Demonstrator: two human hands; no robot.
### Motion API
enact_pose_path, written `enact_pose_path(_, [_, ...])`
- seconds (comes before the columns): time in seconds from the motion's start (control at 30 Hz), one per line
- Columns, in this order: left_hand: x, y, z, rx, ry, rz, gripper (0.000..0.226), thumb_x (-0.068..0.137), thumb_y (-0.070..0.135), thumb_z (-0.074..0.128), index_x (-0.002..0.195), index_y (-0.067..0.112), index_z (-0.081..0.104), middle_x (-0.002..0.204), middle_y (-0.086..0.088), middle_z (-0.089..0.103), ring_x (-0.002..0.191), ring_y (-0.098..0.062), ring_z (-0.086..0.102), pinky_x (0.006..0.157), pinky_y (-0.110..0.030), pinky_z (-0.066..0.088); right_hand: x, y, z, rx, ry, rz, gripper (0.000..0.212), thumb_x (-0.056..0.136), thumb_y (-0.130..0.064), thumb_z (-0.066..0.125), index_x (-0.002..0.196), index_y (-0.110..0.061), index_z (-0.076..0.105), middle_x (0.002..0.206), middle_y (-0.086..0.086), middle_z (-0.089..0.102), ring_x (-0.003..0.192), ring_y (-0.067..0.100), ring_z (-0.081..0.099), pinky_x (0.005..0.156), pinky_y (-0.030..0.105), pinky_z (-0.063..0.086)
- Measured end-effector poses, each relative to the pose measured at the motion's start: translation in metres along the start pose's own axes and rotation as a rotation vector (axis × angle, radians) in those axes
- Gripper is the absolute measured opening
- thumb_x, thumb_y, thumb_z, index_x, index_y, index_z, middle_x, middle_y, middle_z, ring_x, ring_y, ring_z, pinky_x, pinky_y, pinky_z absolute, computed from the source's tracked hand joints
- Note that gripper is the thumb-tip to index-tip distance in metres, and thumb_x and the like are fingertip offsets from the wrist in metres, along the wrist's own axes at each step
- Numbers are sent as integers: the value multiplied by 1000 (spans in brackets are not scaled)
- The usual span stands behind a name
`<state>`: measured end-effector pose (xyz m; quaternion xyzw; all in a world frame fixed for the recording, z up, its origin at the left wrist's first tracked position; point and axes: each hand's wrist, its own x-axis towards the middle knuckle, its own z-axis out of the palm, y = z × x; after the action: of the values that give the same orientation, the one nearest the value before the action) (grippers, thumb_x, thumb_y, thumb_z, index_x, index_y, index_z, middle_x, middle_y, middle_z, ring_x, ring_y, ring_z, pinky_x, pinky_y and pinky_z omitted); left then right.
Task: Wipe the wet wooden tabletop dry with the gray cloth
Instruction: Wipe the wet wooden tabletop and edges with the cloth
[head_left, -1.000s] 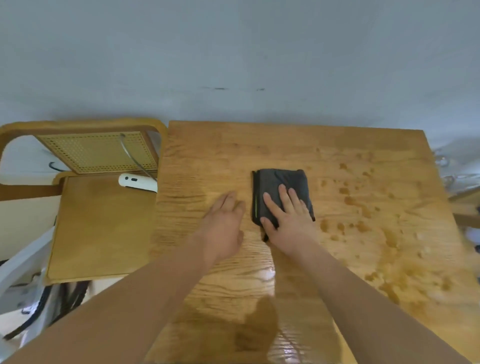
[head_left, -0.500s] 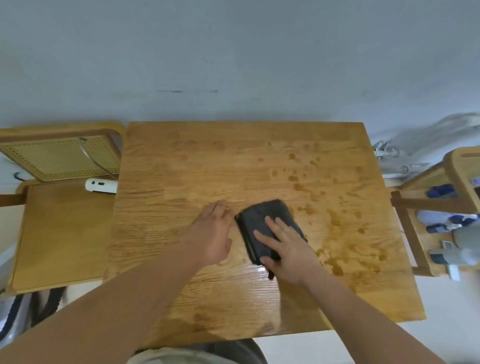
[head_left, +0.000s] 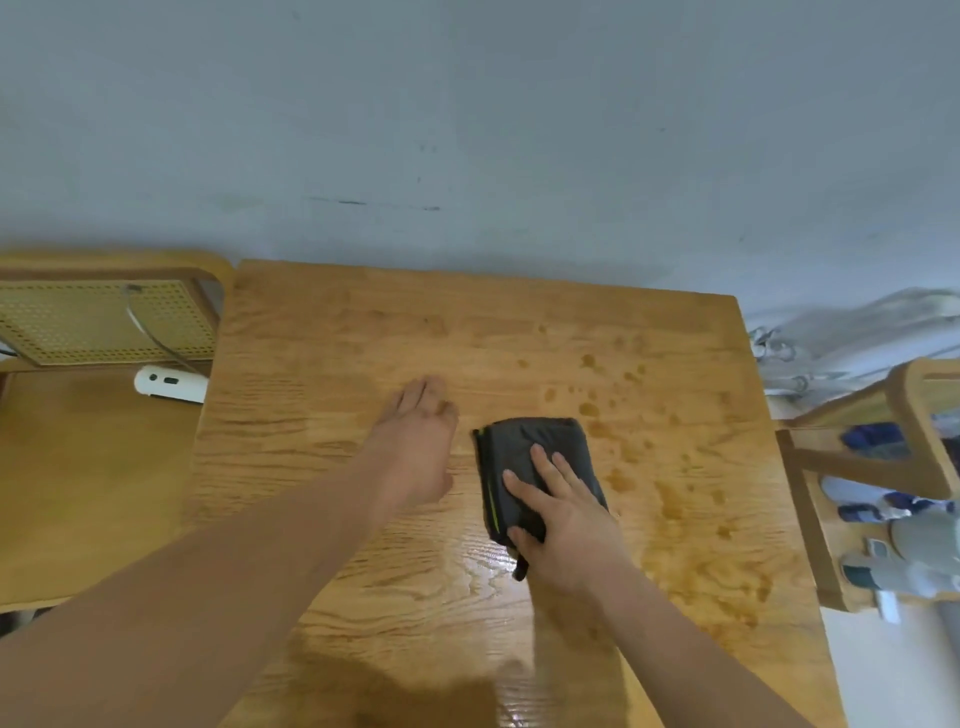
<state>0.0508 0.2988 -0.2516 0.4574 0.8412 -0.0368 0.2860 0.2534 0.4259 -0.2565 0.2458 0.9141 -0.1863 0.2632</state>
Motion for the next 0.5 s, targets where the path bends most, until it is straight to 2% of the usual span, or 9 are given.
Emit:
enact_pose_path(0.1, [22,0,-9,2,-77,-132,119,77,58,80,162,9,12,168,-21,-13,156,-38,-7,128,-51,7,37,13,-33,-11,-62,-31,68,99,-50,55,157,-51,18,167,-16,-16,155,10,-14,127,38,11])
enact_pose_path(0.2, [35,6,-10,-23,-158,-241,134,74,57,84,162,11,-6,166,-20,-22,156,-38,-13,127,-49,15,73,18,-55,-38,-51,-68,68,100,-51,53,158,-49,17,168,-12,-15,156,15,-13,127,40,8])
enact_pose_path(0.33, [43,11,-8,-29,-178,-299,136,74,52,86,162,15,-9,165,-18,-28,155,-35,-17,126,-45,18,122,23,-86,-81,-36,-102,68,100,-56,50,157,-52,14,168,-14,-15,156,14,-12,125,43,14])
enact_pose_path(0.5, [50,10,-9,-57,-200,-321,134,75,46,88,162,15,-10,164,-19,-30,154,-34,-21,127,-43,14,181,17,-119,-118,3,-125,68,101,-61,42,158,-50,8,170,-9,-14,156,17,-12,124,44,9])
